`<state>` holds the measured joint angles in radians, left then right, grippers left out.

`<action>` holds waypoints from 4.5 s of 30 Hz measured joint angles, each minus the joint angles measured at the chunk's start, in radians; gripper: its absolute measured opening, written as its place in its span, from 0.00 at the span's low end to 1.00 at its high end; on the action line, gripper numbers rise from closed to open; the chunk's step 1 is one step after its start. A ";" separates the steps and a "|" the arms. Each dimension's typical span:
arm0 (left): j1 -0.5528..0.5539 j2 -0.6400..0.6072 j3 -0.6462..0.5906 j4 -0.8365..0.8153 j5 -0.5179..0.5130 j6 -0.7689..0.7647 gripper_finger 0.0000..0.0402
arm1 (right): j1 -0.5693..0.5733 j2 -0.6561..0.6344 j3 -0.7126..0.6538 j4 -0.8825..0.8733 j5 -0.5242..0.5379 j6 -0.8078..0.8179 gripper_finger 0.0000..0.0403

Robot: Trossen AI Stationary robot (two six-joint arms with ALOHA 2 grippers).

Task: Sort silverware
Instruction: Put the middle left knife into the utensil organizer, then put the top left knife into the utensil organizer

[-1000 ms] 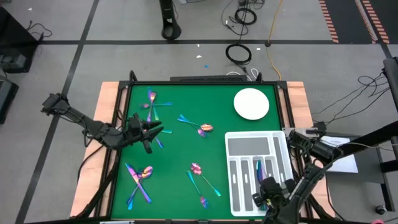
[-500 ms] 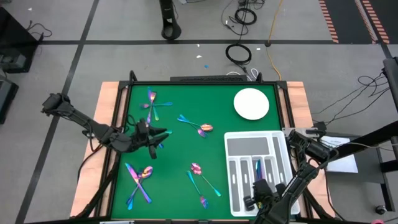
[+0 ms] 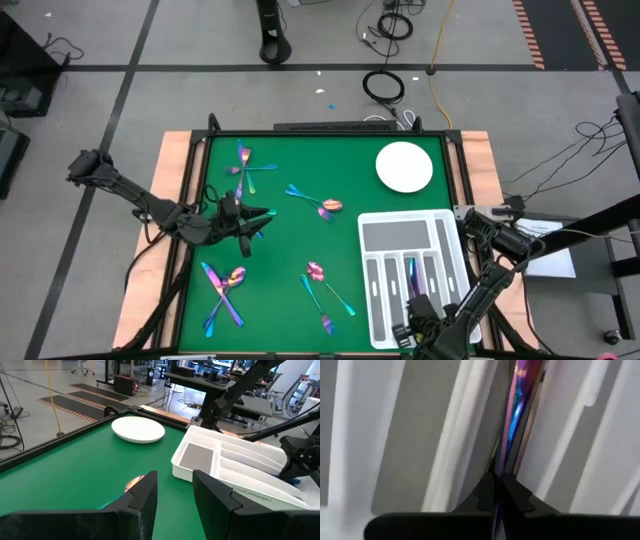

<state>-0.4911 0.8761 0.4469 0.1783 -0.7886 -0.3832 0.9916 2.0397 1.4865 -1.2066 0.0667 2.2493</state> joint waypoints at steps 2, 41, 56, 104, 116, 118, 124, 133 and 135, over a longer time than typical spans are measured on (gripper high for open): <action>0.000 0.000 0.000 0.000 0.000 0.000 0.31 | -0.001 -0.002 0.017 -0.007 -0.003 -0.023 0.01; 0.000 -0.002 0.000 -0.078 0.167 -0.006 0.31 | -0.046 -0.194 0.057 -0.176 0.275 -0.178 0.36; 0.047 0.112 0.000 -0.194 0.094 -0.092 0.31 | -0.342 -0.234 0.057 0.014 0.400 -1.111 0.36; 0.377 0.104 0.027 -0.696 0.529 -0.630 0.31 | -1.019 -0.203 -0.236 1.265 -0.437 -2.277 0.36; 0.242 0.103 0.138 -0.687 0.595 -0.409 0.31 | -1.028 -0.205 -0.360 1.408 -0.436 -2.275 0.36; 0.226 0.104 0.145 -0.687 0.557 -0.396 0.31 | -1.029 -0.205 -0.360 1.409 -0.432 -2.295 0.36; 0.278 0.103 0.145 -0.812 0.339 -0.615 0.31 | -1.030 -0.205 -0.353 1.426 -0.169 -2.293 0.36; 0.566 0.104 0.145 -0.871 0.360 -0.624 0.31 | -1.035 -0.205 -0.353 1.451 -0.068 -2.297 0.36; 0.639 0.117 0.145 -0.833 0.380 -0.586 0.31 | -1.036 -0.205 -0.353 1.467 -0.068 -2.297 0.36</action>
<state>0.1477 0.9932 0.5919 -0.6549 -0.4081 -0.9692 -0.0448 1.8351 1.1337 0.2606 -0.0013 -0.0473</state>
